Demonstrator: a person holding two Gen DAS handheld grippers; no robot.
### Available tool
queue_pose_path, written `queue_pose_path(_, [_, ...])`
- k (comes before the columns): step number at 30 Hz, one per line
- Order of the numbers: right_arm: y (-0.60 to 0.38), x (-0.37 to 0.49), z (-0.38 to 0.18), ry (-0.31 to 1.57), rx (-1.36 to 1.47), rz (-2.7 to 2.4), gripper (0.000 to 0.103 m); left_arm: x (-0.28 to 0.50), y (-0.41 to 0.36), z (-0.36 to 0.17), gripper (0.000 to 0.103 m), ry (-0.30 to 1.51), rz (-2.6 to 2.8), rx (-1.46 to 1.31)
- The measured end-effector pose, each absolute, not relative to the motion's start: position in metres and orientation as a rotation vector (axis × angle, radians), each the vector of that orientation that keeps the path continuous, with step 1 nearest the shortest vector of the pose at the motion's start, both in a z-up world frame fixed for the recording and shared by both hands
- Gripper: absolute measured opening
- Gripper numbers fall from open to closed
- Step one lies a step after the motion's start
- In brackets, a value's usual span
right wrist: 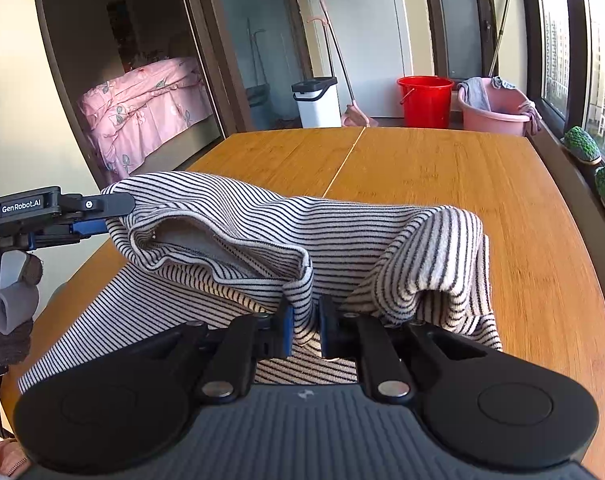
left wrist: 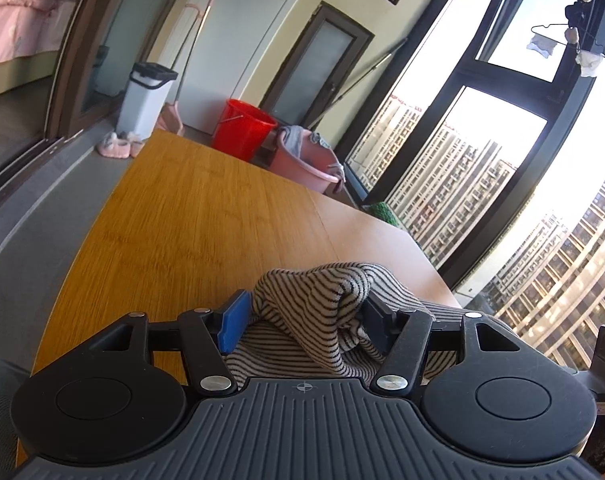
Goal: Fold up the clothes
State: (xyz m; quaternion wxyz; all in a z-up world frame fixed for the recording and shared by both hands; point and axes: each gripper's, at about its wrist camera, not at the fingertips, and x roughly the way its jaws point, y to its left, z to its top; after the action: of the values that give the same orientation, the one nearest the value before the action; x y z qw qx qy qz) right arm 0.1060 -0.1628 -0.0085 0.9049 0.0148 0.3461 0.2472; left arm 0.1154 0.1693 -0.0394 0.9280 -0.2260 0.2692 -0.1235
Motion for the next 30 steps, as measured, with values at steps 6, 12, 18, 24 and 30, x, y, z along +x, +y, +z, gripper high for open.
queue_pose_path(6, [-0.164, 0.105, -0.01, 0.724, 0.029, 0.509, 0.011, 0.111, 0.18, -0.04, 0.073, 0.565, -0.248, -0.467])
queue_pose_path(12, [-0.16, 0.1, -0.011, 0.71, -0.004, 0.503, 0.011, 0.091, 0.194, 0.003, 0.071, 0.423, -0.229, -0.454])
queue_pose_path(18, [-0.164, 0.096, -0.008, 0.696, -0.007, 0.498, 0.011, 0.106, 0.141, 0.034, 0.077, 0.39, -0.343, -0.352])
queue_pose_path(24, [-0.181, 0.081, 0.01, 0.668, -0.035, 0.498, 0.016, 0.125, 0.099, -0.002, 0.042, 0.548, -0.394, -0.244])
queue_pose_path(30, [-0.195, 0.067, 0.054, 0.495, 0.021, 0.513, 0.031, 0.12, 0.104, -0.032, 0.042, 0.636, -0.36, -0.242])
